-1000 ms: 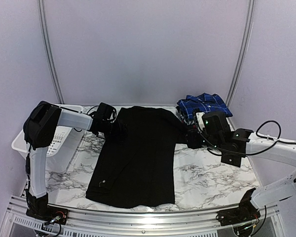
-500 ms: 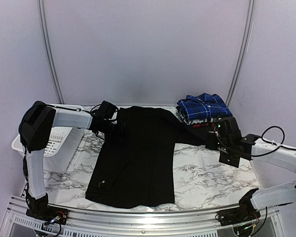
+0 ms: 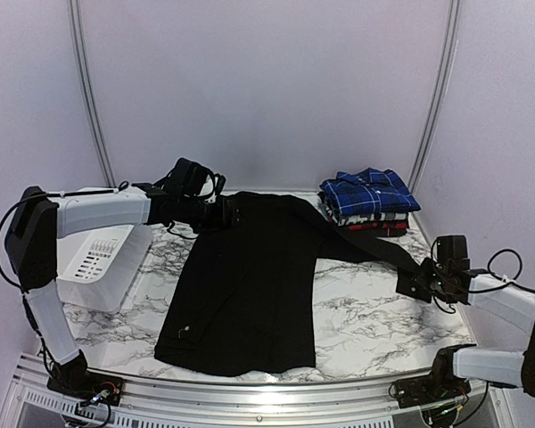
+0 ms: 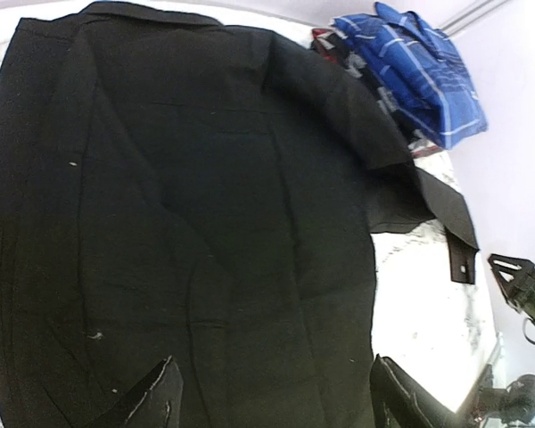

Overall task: Fold and stack the long sleeve shirts
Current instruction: Pick up the 1/3-folded shirt from the center of the board.

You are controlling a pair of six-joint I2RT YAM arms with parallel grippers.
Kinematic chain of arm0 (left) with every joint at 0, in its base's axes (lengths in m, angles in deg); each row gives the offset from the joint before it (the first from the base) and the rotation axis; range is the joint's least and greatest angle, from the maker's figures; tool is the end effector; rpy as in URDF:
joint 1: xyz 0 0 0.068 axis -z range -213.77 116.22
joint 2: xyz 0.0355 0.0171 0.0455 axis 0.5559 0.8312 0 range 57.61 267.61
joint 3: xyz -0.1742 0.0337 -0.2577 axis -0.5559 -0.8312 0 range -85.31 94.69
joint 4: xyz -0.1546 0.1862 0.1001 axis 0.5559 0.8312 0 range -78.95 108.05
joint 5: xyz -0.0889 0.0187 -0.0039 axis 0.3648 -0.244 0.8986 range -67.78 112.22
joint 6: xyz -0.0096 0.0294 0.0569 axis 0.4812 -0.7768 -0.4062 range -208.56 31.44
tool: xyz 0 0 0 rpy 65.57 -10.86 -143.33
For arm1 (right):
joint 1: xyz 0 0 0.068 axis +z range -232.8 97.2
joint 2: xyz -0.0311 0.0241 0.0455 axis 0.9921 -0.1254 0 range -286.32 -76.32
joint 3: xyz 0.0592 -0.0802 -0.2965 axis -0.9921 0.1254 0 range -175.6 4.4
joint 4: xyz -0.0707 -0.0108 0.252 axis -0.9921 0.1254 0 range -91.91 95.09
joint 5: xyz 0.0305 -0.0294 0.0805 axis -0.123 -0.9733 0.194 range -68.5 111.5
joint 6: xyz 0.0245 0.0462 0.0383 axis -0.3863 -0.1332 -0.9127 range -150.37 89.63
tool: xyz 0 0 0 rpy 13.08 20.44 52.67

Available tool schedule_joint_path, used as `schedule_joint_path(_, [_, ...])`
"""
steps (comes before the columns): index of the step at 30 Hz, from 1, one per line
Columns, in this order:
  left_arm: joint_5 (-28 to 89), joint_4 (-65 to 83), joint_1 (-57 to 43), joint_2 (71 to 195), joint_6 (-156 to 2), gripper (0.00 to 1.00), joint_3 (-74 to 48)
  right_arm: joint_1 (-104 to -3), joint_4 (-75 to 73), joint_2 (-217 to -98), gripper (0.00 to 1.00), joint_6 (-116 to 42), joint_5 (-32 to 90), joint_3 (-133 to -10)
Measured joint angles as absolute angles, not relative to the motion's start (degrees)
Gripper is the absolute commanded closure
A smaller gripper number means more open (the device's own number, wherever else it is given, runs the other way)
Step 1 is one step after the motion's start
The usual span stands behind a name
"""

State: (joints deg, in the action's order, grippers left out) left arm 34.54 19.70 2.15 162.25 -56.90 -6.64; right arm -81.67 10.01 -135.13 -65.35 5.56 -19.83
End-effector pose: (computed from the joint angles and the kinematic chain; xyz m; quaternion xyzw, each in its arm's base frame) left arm 0.3547 -0.2702 0.2852 0.0825 0.8779 -0.3360 0.3311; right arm 0.1828 -0.0103 0.1955 0.3170 0.8650 -0.0087 0.3888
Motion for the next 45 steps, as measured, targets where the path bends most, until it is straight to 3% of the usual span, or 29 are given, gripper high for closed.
schedule_joint_path(7, [35.54, 20.02, 2.52, 160.08, -56.7, 0.25, -7.86, -90.68, 8.57, -135.22, 0.37, -65.83, 9.16, -18.54])
schedule_joint_path(19, [37.27, 20.42, 2.52, 159.45, -56.7, 0.25, -8.45, -98.37, -2.42, -145.6, 0.56, -65.55, 20.31, -15.48])
schedule_joint_path(26, [37.42, 20.46, 2.52, 158.81, -56.68, 0.25, -8.45, -99.24, -9.39, -151.8, 1.0, -65.26, 25.21, -16.4])
schedule_joint_path(32, [37.9, 20.48, 2.52, 158.73, -56.59, 0.25, -8.45, -99.44, -8.02, -151.78, 1.0, -64.41, 28.14, -17.19])
schedule_joint_path(37, [38.89, 20.48, 2.54, 158.73, -56.05, 0.25, -8.45, -99.03, -1.04, -145.01, 1.0, -62.12, 30.89, -18.91])
schedule_joint_path(45, [40.35, 20.33, 4.46, 158.38, -55.63, 0.25, -8.87, -85.71, 9.18, -138.62, 1.0, -59.95, 34.67, -28.84])
